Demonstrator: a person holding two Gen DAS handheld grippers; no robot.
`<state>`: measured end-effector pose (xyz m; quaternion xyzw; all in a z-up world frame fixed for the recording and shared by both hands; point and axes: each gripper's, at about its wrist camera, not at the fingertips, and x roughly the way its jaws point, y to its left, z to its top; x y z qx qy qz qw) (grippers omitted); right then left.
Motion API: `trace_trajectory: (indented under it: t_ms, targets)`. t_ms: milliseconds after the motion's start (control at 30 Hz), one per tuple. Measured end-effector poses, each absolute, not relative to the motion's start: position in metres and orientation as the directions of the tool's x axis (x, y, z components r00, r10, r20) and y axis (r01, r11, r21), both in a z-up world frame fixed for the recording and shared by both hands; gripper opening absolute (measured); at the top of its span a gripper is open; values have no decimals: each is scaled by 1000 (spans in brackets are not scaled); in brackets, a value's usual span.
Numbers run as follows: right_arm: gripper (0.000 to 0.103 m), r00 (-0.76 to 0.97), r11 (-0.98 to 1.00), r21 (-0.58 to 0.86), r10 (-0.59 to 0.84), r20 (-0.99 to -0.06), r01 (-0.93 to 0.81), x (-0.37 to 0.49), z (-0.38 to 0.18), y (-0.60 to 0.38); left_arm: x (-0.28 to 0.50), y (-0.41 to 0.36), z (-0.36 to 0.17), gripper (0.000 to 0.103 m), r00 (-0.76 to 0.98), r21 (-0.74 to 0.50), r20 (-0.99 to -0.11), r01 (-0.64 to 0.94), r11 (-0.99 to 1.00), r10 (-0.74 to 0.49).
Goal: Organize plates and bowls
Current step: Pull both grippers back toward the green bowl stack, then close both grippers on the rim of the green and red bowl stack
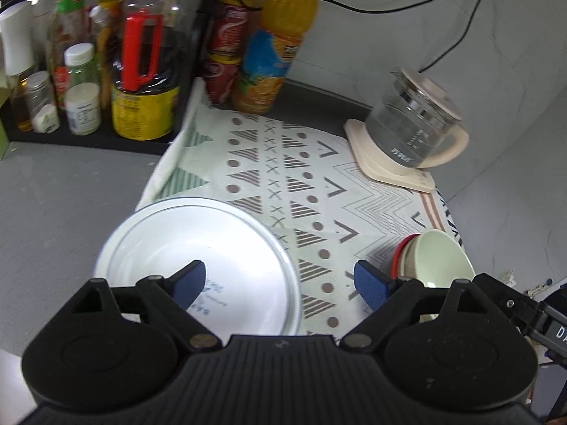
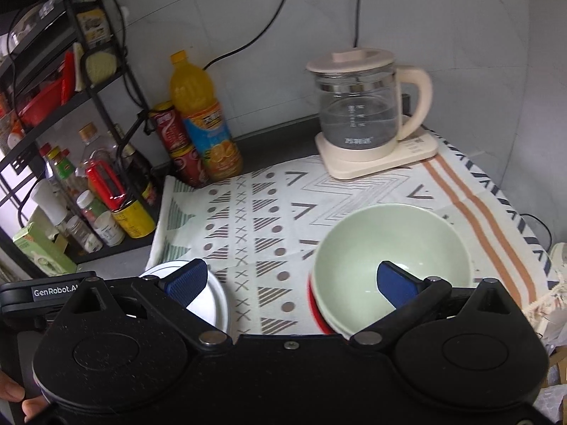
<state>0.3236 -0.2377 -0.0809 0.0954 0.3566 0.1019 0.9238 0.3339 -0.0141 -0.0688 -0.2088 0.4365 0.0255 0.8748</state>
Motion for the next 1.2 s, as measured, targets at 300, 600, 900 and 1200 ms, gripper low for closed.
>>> trace_trajectory:
  t_ms: [300,600,900,1200]
  targets:
    - [103,739,964,254,229,-633,-81,325,-85,-267,358,-46,-68,89,604,-335,-778,-166,927,-173]
    - [103,741,970,244,160,-652,6,336,-94,-298,388,-78,-77,89,564,-337,-797,-114,935,-218]
    - [103,711,958,276,140,-689,80,345,-118,-330,411,-106,-97,89,519,-349,-815,-83,933,-259]
    - [98,661,947,294,138,-738,132,361,-149,-350,432,-125,-123,88,466,-348,-841,-76,934,-276]
